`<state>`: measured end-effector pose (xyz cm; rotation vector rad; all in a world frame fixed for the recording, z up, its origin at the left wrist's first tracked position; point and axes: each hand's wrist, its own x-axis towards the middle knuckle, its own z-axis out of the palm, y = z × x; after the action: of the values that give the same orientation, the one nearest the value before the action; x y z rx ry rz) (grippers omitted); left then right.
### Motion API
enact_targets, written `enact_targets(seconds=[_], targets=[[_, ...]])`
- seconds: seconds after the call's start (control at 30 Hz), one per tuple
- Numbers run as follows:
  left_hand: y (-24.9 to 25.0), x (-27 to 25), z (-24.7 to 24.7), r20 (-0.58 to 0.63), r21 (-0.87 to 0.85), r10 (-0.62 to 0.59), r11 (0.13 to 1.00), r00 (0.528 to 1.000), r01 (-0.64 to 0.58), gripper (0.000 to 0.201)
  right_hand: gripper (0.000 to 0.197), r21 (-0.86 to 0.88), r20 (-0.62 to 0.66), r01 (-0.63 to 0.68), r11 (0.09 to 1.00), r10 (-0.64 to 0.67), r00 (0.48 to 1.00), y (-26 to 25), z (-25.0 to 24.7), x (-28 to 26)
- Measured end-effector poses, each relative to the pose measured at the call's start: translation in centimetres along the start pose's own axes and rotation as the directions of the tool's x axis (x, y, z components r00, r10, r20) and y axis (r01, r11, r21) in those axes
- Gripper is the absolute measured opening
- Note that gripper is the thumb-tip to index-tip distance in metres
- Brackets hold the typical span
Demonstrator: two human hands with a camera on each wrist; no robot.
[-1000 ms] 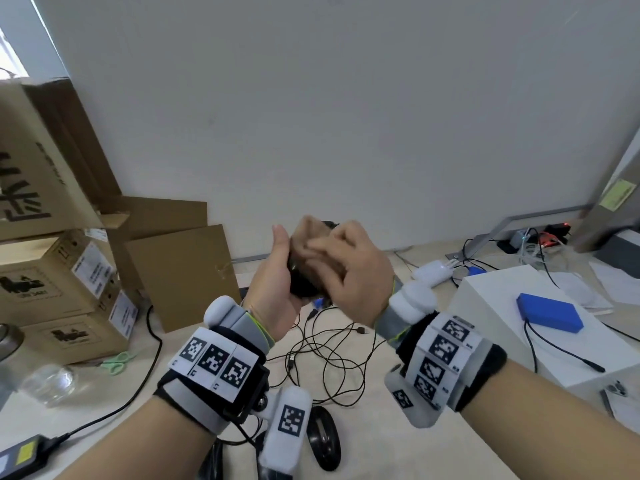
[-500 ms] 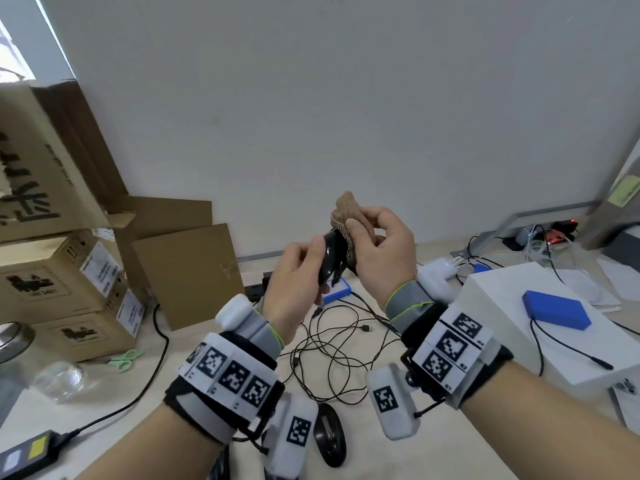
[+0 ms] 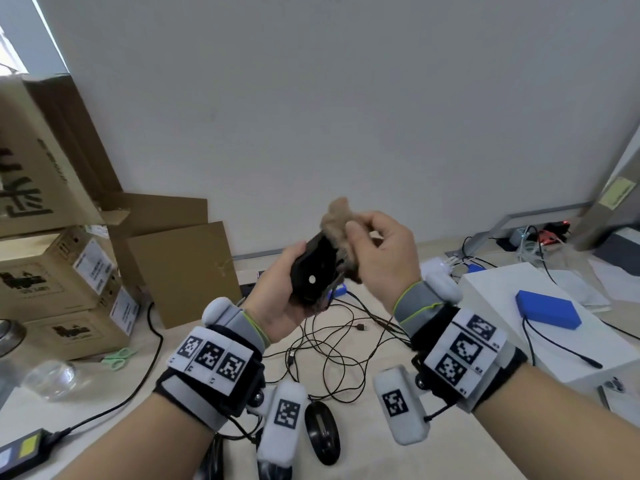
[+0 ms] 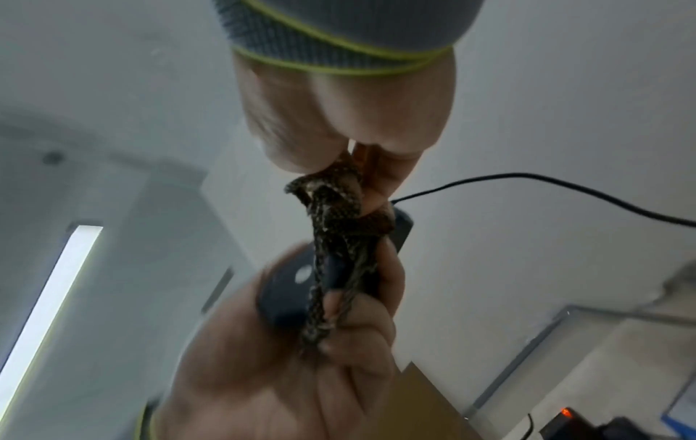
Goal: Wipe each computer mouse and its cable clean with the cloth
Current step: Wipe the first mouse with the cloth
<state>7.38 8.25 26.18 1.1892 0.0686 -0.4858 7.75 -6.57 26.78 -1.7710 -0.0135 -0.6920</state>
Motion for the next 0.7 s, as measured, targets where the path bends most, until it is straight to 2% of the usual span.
enact_targets(seconds=[0.07, 0.1, 0.13, 0.2, 0.27, 0.33, 0.43, 0.5, 0.53, 0.57, 0.63, 0.7], targets=[[0.3, 0.1, -0.5, 0.014, -0.048, -0.027, 0.998, 1.0, 0.028, 0.048, 0.016, 0.023, -0.142, -0.059, 0.998, 0.062, 0.988, 0.3, -1.0, 1.1], [0.5, 0.0, -0.7, 0.023, -0.06, -0.026, 0.998, 0.999, 0.028, 0.051, 0.015, 0.031, -0.159, -0.083, 0.996, 0.087, 0.983, 0.6, -1.3, 1.4], [0.6, 0.0, -0.8, 0.022, -0.073, -0.022, 0.997, 1.0, 0.024, 0.053, 0.012, 0.035, -0.136, -0.104, 0.994, 0.108, 0.985, 0.8, -1.5, 1.6], [0.7, -0.1, -0.8, 0.02, -0.086, -0.012, 0.996, 1.0, 0.014, 0.054, 0.025, -0.003, -0.017, -0.103, 0.995, 0.103, 0.995, 0.8, -1.2, 1.2], [0.8, -0.3, -0.3, 0.011, -0.085, 0.026, 0.996, 1.0, -0.025, 0.052, 0.038, -0.179, 0.105, 0.065, 0.982, -0.047, 0.993, 0.6, -1.0, 0.4], [0.7, -0.4, 0.3, -0.041, -0.079, 0.078, 0.994, 0.996, -0.081, 0.048, 0.037, -0.31, 0.172, 0.268, 0.912, -0.224, 0.959, 0.3, -0.8, -0.3], [0.7, 0.1, 0.7, -0.128, -0.033, 0.134, 0.99, 0.983, -0.139, 0.037, 0.025, -0.262, 0.271, 0.458, 0.85, -0.39, 0.88, -0.5, 0.1, -2.1], [0.6, 0.3, 0.7, -0.131, -0.008, 0.131, 0.991, 0.983, -0.133, 0.027, 0.024, -0.189, 0.38, 0.51, 0.839, -0.416, 0.826, -0.7, 0.6, -3.0], [0.6, 0.3, 0.7, -0.131, 0.007, 0.133, 0.991, 0.982, -0.134, 0.026, 0.023, -0.194, 0.395, 0.5, 0.844, -0.399, 0.827, -0.7, 0.5, -2.7], [0.7, 0.2, 0.7, -0.136, 0.02, 0.133, 0.991, 0.982, -0.131, 0.029, 0.021, -0.23, 0.366, 0.468, 0.853, -0.369, 0.854, -0.6, 0.4, -2.0], [0.8, -0.1, 0.9, -0.136, 0.027, 0.124, 0.992, 0.983, -0.122, 0.04, 0.018, -0.332, 0.226, 0.349, 0.876, -0.285, 0.931, -0.1, -0.2, 0.1], [0.8, -0.1, 1.0, -0.135, 0.031, 0.117, 0.993, 0.984, -0.114, 0.042, 0.021, -0.391, 0.15, 0.275, 0.879, -0.234, 0.961, 0.3, -0.3, 1.2]])
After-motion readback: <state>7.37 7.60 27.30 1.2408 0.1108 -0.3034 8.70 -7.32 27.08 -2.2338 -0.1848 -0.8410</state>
